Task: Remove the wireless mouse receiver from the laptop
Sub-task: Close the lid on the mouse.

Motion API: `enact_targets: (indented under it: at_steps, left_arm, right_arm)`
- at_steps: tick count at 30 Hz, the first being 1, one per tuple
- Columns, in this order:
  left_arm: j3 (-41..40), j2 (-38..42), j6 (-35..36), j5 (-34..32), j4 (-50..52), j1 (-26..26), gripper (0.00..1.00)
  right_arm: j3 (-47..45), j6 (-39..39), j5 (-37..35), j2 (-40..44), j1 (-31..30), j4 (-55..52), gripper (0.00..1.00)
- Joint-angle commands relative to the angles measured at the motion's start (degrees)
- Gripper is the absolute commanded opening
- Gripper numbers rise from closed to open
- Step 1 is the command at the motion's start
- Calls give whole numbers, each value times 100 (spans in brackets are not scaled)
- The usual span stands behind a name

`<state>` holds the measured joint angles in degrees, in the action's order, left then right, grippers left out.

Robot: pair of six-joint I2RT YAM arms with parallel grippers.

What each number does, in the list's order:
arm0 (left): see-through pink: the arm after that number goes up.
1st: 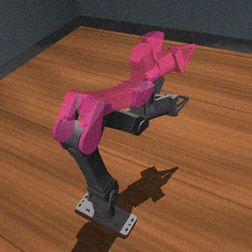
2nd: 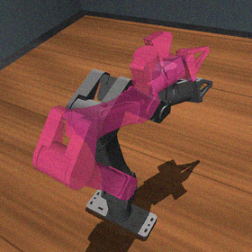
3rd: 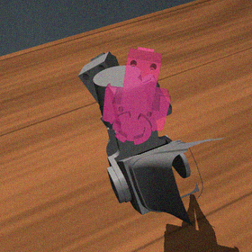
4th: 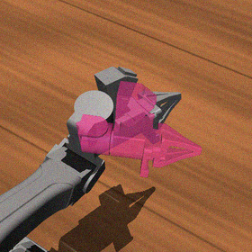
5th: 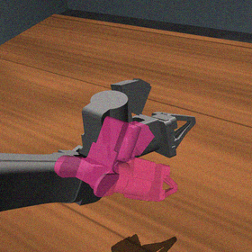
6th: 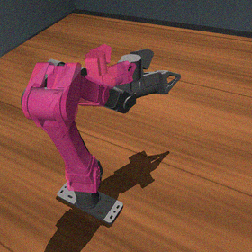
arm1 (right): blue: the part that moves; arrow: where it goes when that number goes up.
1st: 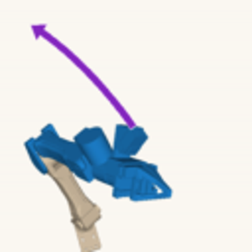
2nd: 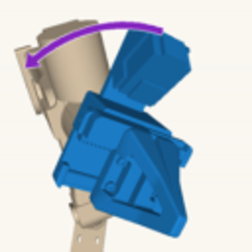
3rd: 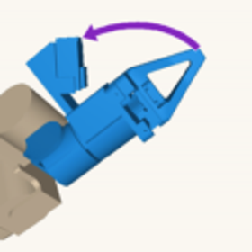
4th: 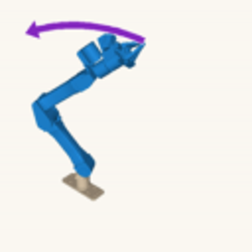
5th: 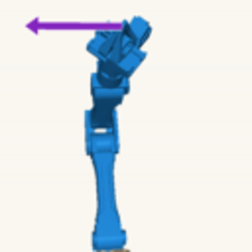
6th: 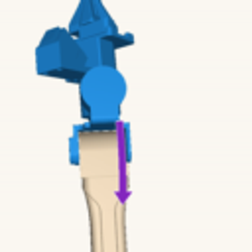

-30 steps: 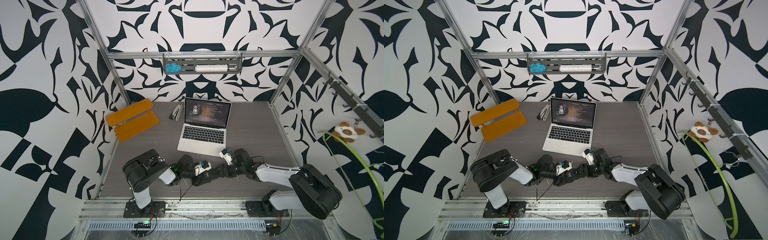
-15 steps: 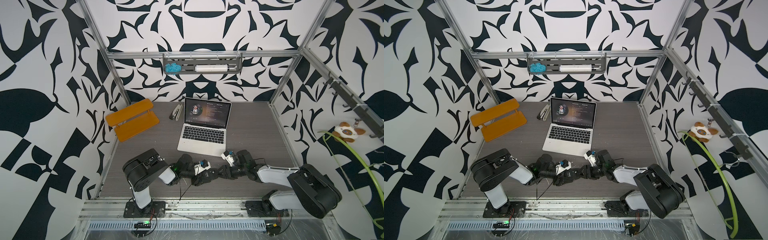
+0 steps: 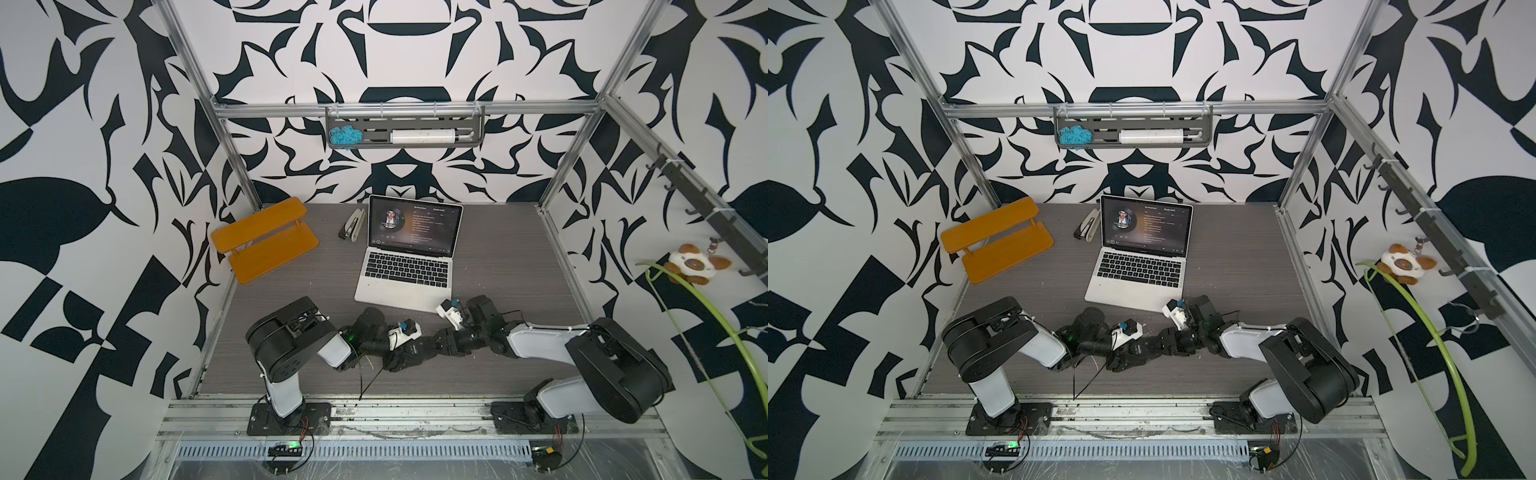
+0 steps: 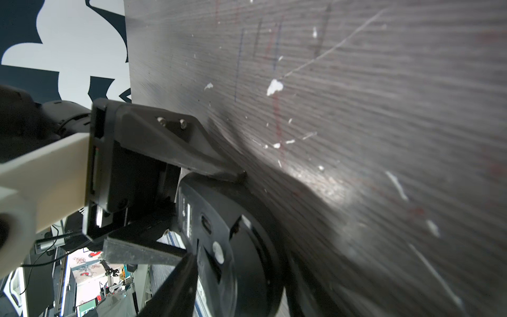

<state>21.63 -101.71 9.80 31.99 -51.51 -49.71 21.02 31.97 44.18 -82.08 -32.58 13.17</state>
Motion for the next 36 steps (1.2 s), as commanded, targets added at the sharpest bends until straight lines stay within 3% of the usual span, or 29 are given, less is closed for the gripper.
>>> enact_targets:
  at_steps: [1, 16, 25, 32, 36]
  left_arm:
    - [-15, -150, -110, 44, 525, 23, 30]
    - [-2, -147, -104, 44, 536, 23, 30]
    - [13, -172, -99, 62, 554, 23, 30]
    - [32, -196, -97, 75, 578, 23, 30]
    - [33, -181, -87, 71, 589, 23, 30]
  right_arm:
    - [74, -116, -161, -76, -34, -198, 52]
    - [56, -178, -261, -65, -29, -262, 44]
    - [50, -93, -172, 1, -23, -120, 63]
    - [-173, -118, -71, 393, 356, -241, 65]
    - [-230, -149, -49, 530, 492, -365, 58]
